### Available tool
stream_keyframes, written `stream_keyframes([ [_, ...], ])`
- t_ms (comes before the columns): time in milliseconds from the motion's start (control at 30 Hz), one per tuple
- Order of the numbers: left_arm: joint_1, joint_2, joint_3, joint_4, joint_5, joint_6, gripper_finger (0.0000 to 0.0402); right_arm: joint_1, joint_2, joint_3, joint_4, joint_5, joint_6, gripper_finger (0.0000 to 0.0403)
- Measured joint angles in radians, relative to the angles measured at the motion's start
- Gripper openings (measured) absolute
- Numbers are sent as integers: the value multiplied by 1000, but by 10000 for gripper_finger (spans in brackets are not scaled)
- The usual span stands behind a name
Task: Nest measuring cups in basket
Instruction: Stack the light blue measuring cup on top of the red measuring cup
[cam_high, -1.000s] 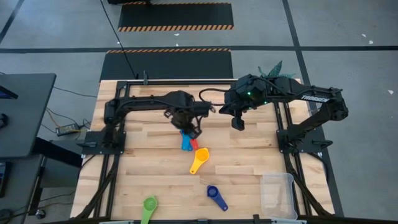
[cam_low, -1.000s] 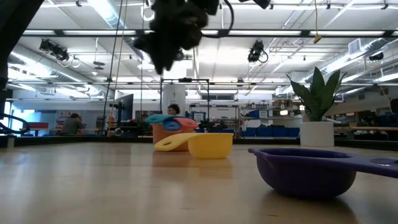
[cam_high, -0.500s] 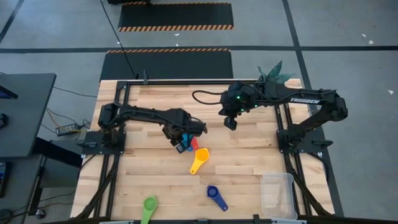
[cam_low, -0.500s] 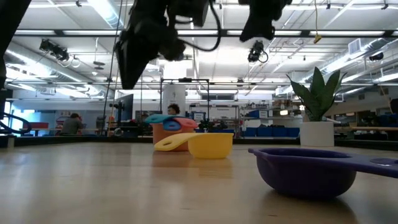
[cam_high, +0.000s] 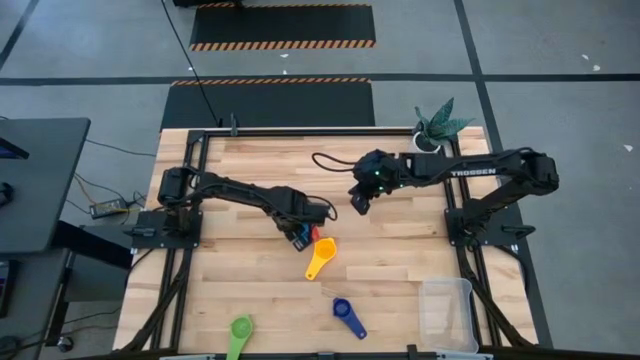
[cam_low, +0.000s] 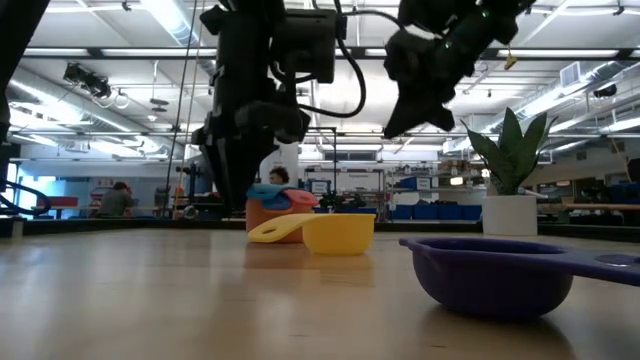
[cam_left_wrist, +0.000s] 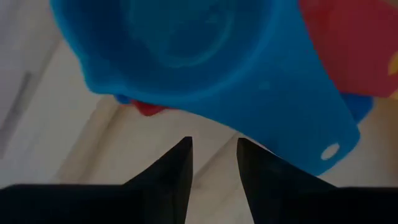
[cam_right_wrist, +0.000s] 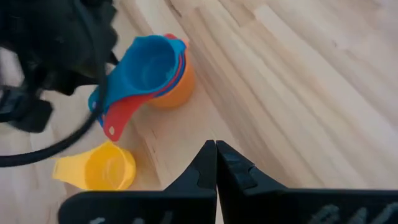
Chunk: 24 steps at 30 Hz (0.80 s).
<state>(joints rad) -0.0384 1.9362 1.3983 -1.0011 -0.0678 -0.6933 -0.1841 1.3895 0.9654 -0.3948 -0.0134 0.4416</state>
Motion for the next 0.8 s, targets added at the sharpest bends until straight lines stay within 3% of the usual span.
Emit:
stream_keyframes([
  [200,-8,0,2,22,51,1,133,9,0,-84,134,-13,39,0],
  [367,-16,0,2,81,91,9,133,23,77,-86,218,-33,57,0],
  [800,-18,1,2,100,90,1,133,68,377,101,256,-142,37,0],
])
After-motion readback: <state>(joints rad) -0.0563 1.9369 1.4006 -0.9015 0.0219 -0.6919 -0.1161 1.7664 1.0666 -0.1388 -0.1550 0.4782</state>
